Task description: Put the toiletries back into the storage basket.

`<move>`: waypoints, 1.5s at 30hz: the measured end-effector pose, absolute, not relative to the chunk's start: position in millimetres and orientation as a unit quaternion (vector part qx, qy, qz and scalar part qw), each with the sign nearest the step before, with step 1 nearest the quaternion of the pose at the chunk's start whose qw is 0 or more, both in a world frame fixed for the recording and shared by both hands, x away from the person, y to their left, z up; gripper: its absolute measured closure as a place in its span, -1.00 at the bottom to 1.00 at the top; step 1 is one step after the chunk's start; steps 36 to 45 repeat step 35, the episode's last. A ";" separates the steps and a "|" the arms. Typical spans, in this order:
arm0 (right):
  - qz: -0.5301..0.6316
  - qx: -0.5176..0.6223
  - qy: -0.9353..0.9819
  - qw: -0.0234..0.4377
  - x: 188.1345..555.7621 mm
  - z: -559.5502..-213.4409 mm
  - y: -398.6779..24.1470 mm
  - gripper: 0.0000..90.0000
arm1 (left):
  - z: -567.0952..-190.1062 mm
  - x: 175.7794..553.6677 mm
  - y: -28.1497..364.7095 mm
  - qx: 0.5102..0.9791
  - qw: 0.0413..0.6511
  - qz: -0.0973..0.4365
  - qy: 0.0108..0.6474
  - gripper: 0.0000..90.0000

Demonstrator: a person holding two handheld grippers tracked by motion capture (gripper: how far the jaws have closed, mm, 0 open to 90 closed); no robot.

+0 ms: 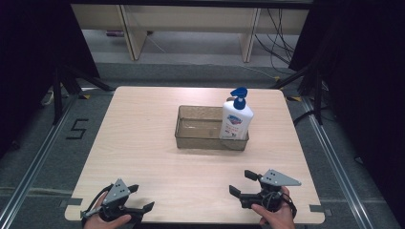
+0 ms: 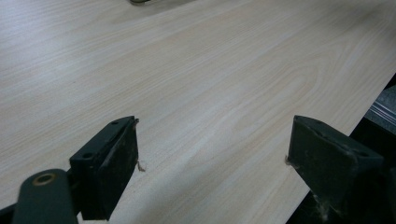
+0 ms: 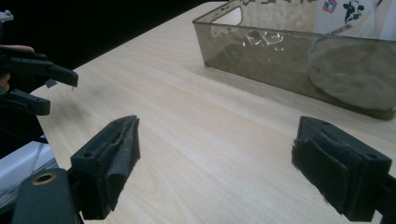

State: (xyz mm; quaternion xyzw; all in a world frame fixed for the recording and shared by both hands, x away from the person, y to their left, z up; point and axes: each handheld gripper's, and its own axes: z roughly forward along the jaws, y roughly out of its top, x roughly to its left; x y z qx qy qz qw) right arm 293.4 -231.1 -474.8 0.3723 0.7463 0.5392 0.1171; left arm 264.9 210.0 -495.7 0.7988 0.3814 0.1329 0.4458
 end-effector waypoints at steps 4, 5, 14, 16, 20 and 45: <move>0.538 0.374 0.746 0.117 290.7 -475.6 -233.6 -0.66 | -496.2 265.0 209.8 0.797 0.449 0.133 0.382 -0.65; 0.535 0.375 0.748 0.117 290.1 -475.6 -234.4 -0.66 | -496.1 265.1 209.8 0.797 0.448 0.133 0.382 -0.65; 0.527 0.375 0.754 0.112 283.9 -478.5 -236.8 -0.66 | -496.6 265.4 209.0 0.798 0.447 0.128 0.383 -0.65; 0.529 0.372 0.754 0.113 283.6 -480.3 -237.0 -0.66 | -496.4 265.1 209.0 0.799 0.446 0.128 0.383 -0.65; 0.526 0.383 0.752 0.107 280.5 -481.2 -239.2 -0.66 | -495.8 264.8 208.7 0.797 0.449 0.127 0.384 -0.65; 0.525 0.390 0.748 0.110 277.5 -483.3 -245.1 -0.66 | -493.6 265.1 212.1 0.811 0.431 0.131 0.372 -0.66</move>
